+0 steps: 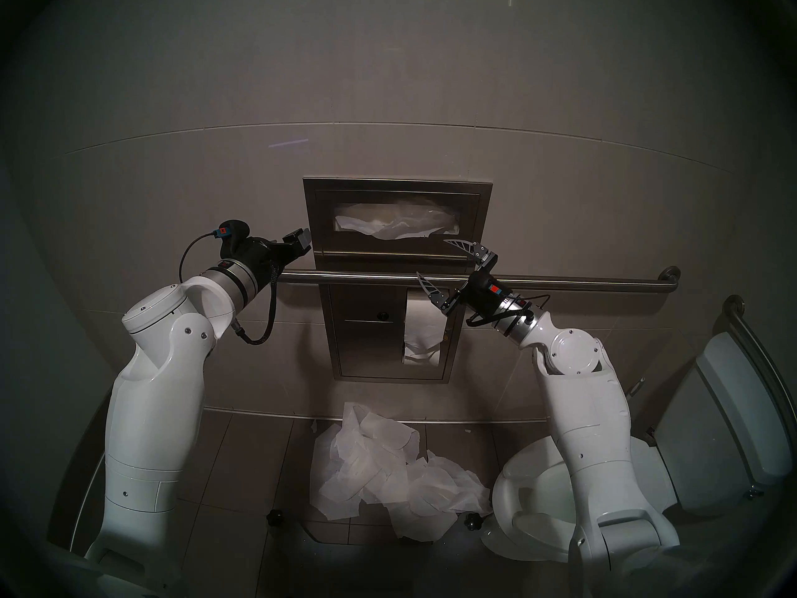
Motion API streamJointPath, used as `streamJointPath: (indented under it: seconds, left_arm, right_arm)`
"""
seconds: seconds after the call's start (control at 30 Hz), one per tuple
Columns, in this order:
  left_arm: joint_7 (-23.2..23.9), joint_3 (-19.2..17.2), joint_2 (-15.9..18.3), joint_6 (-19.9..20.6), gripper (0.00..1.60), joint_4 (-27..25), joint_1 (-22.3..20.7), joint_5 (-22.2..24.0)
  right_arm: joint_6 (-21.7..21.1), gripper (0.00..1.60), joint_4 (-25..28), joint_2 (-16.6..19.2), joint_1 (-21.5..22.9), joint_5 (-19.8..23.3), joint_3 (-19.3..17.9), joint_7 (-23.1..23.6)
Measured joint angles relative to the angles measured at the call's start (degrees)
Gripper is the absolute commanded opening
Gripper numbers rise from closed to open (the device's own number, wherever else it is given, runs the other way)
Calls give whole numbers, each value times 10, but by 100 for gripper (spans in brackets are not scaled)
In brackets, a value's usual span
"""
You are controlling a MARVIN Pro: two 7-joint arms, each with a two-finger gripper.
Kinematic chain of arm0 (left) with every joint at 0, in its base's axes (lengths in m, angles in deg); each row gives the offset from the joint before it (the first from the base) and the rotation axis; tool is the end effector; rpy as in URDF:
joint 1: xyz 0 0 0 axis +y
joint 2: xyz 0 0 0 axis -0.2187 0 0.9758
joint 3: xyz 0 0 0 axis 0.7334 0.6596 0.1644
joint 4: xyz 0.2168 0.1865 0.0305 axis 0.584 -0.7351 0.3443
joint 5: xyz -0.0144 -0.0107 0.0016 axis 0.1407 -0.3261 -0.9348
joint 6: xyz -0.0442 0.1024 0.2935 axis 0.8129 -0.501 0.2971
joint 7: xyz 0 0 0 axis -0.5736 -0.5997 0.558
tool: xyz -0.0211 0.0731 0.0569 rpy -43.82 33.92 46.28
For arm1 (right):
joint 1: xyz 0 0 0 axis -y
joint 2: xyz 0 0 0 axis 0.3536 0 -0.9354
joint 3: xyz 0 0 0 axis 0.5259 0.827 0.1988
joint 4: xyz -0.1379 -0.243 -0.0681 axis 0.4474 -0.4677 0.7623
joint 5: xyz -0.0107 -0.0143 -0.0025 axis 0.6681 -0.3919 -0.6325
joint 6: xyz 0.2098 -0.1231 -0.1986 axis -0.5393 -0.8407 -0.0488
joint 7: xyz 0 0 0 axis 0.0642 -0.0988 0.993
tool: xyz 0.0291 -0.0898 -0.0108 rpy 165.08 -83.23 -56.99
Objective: Take out a toilet seat cover
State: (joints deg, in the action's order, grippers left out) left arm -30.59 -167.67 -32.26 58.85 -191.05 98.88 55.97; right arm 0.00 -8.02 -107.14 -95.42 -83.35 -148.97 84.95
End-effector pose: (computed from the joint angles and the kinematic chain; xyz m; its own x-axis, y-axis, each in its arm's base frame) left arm 0.4095 0.0033 -0.1494 0.1621 0.3540 0.9211 -0.1685 -0.9098 0.3793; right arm 0.4645 -0.0570 -0.2415 -0.5574 0.2908 0.7776 0.5008 -0.6293 0.5943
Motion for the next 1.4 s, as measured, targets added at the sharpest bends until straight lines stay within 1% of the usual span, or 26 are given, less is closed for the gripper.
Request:
streamJointPath:
  seconds: [0.13,0.23,0.33,0.4,0.53,0.77,1.03,1.2,1.23,1.4]
  left_arm:
    - [0,1,1,0,160,0,0,-2]
    - [3,11,12,-4,160,1,-2,-21]
    - [7,24,27,-9,160,4,-7,-47]
    - [12,35,44,-14,160,9,-14,-75]
    - [22,51,69,-24,160,21,-26,-114]
    - [51,80,114,-48,160,41,-49,-172]
    - [101,122,164,-98,160,87,-74,-237]
    - [130,149,187,-132,160,114,-89,-272]
    - [139,158,194,-143,160,123,-93,-282]
    - [166,184,211,-180,160,150,-110,-318]
  right_arm:
    - [0,160,-12,0,17,0,8,1]
    - [2,160,-30,-2,33,0,17,4]
    - [4,160,-45,-4,44,0,24,8]
    - [5,160,-57,-7,53,0,31,12]
    - [8,160,-69,-10,65,0,37,18]
    - [16,160,-82,-10,81,0,39,29]
    - [27,160,-102,-8,96,0,36,33]
    - [34,160,-113,-12,103,0,37,33]
    - [36,160,-117,-15,104,0,37,33]
    - [46,160,-129,-25,107,0,38,32]
